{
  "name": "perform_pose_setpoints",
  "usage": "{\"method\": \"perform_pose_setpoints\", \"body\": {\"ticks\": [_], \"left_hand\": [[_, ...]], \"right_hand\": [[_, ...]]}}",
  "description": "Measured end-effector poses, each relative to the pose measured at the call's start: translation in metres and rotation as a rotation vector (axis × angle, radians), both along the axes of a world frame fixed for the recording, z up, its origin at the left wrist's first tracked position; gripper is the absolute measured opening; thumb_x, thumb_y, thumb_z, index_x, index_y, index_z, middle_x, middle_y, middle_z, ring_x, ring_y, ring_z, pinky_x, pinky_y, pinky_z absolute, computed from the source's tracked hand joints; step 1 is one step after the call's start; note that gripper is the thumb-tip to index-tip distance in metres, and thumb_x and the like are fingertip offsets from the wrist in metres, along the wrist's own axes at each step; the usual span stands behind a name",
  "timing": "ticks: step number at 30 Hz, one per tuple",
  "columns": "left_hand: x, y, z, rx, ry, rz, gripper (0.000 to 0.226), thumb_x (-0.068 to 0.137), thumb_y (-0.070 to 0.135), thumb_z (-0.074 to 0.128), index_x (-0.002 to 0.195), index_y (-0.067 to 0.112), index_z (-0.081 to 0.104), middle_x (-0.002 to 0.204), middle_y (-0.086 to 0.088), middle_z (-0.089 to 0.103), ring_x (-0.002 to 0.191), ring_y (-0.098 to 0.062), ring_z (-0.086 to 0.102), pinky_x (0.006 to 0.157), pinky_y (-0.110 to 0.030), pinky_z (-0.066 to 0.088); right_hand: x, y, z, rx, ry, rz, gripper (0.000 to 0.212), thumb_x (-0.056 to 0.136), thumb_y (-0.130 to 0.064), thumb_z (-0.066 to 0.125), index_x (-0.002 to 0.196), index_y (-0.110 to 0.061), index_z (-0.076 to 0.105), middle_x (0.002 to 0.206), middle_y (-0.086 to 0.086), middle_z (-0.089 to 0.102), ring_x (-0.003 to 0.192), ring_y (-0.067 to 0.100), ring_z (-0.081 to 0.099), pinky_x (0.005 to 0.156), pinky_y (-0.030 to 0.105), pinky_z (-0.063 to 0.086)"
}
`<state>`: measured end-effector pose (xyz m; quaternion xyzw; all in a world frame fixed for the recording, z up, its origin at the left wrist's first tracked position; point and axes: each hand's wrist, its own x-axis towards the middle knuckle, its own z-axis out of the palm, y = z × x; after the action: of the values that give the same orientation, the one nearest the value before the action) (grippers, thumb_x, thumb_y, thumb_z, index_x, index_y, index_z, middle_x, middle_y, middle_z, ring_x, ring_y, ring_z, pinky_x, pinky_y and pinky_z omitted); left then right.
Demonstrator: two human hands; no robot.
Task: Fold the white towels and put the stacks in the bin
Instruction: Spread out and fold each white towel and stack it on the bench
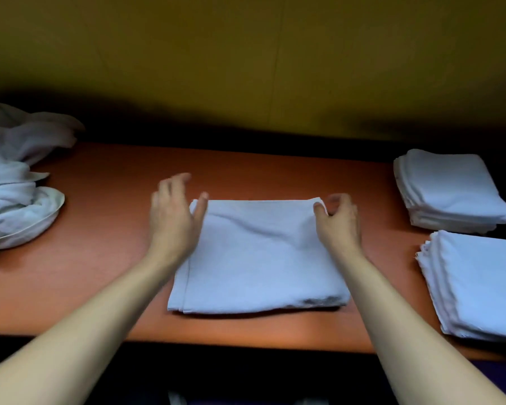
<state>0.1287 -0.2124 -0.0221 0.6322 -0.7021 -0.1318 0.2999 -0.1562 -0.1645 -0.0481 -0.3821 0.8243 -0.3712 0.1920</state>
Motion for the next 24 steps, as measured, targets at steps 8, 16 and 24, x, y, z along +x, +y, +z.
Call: {"method": "perform_pose_setpoints", "body": {"ticks": [8,16,24], "left_hand": [[-0.029,0.079,-0.058,0.031,-0.49,-0.466,0.06,0.098,0.048,0.035,0.154,0.028,0.04,0.165,-0.005,0.03,0.151,-0.034,0.029,0.12,-0.047,0.015],[-0.012,0.088,-0.066,0.14,-0.567,-0.397,0.066,0.098,0.061,0.019,0.16,0.043,0.005,0.17,0.002,-0.002,0.156,-0.023,-0.008,0.124,-0.051,-0.002],[0.005,0.115,-0.056,0.054,-0.576,-0.386,0.057,0.099,0.045,0.034,0.151,0.026,0.046,0.16,-0.01,0.037,0.147,-0.035,0.036,0.118,-0.057,0.018]], "right_hand": [[0.041,0.041,-0.019,0.048,0.603,0.77,0.06,0.097,-0.046,0.03,0.154,-0.032,0.037,0.162,0.0,0.032,0.15,0.016,0.024,0.125,0.04,0.012],[0.022,0.031,-0.022,0.372,0.593,0.535,0.063,0.104,-0.054,0.014,0.161,-0.033,-0.002,0.169,-0.007,-0.006,0.154,0.01,-0.011,0.123,0.047,-0.013],[0.032,0.11,-0.01,-0.072,0.584,0.539,0.05,0.092,-0.031,0.053,0.141,-0.018,0.056,0.147,0.007,0.052,0.135,0.025,0.045,0.114,0.041,0.031]]}}
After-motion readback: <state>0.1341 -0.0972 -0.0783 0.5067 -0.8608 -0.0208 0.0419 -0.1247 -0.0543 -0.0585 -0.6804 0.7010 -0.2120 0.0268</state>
